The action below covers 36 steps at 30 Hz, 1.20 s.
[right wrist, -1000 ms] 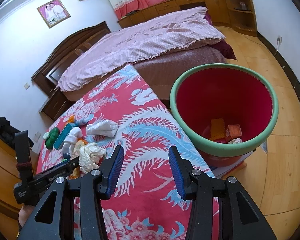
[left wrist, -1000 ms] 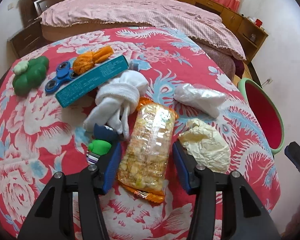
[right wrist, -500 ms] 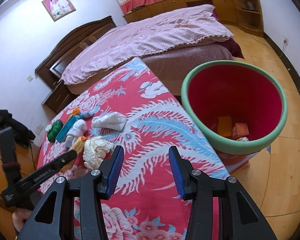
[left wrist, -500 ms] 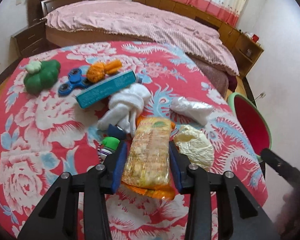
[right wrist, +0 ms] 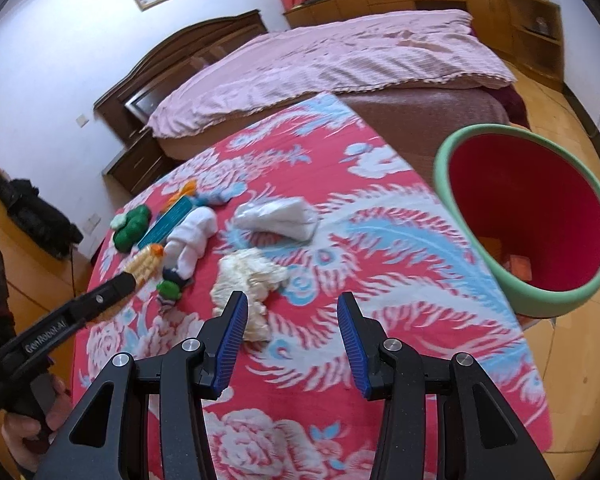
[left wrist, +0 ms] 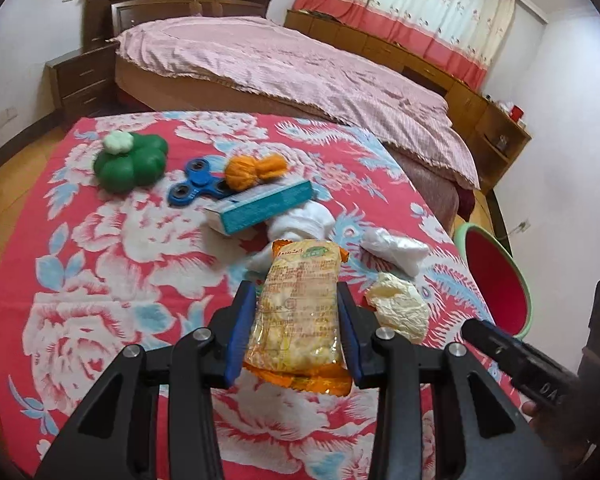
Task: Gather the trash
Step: 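Grasp the crumpled cream paper with the right tool, then carry the snack packet and crumpled paper over the red bucket with both tools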
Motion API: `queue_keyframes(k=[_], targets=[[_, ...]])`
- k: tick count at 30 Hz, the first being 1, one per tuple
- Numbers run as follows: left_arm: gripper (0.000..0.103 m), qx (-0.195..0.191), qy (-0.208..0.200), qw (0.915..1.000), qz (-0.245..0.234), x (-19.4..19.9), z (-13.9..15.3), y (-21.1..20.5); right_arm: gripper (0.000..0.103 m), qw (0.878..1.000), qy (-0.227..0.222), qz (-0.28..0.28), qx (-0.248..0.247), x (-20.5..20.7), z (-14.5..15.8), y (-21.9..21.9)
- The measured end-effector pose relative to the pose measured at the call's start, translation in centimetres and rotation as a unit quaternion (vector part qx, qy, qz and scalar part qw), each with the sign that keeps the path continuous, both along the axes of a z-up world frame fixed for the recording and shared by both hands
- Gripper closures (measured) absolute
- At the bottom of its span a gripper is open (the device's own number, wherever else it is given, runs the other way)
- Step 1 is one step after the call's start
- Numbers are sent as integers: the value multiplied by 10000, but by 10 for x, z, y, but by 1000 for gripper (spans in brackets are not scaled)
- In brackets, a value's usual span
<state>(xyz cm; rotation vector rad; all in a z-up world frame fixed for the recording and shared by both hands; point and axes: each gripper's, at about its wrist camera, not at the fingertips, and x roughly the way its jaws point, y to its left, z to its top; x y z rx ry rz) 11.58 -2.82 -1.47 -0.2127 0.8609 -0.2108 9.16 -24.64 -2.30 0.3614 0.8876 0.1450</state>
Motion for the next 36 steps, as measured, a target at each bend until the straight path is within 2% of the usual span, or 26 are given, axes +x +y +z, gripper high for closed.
queue_keyframes(k=[7, 15, 17, 18, 21, 27, 36], targets=[[63, 114, -47, 9996, 269, -2, 0, 16, 55, 9993, 106, 350, -39, 11, -8, 26], [63, 120, -66, 9994, 309, -6, 0, 21, 55, 9979, 196, 602, -97, 18, -17, 45], [63, 100, -68, 9995, 296, -6, 0, 21, 60, 9976, 241, 635, -119, 20, -20, 48], [63, 85, -65, 9995, 284, -6, 0, 21, 67, 9974, 268, 650, -135, 20, -21, 49], [63, 60, -47, 9997, 240, -6, 0, 20, 79, 9971, 337, 680, -110, 20, -24, 51], [63, -27, -64, 9998, 173, -8, 3, 15, 93, 9976, 202, 656, -125, 9, -14, 46], [63, 33, -131, 9999, 104, -15, 12, 7, 94, 9983, -124, 568, -9, -5, 3, 36]])
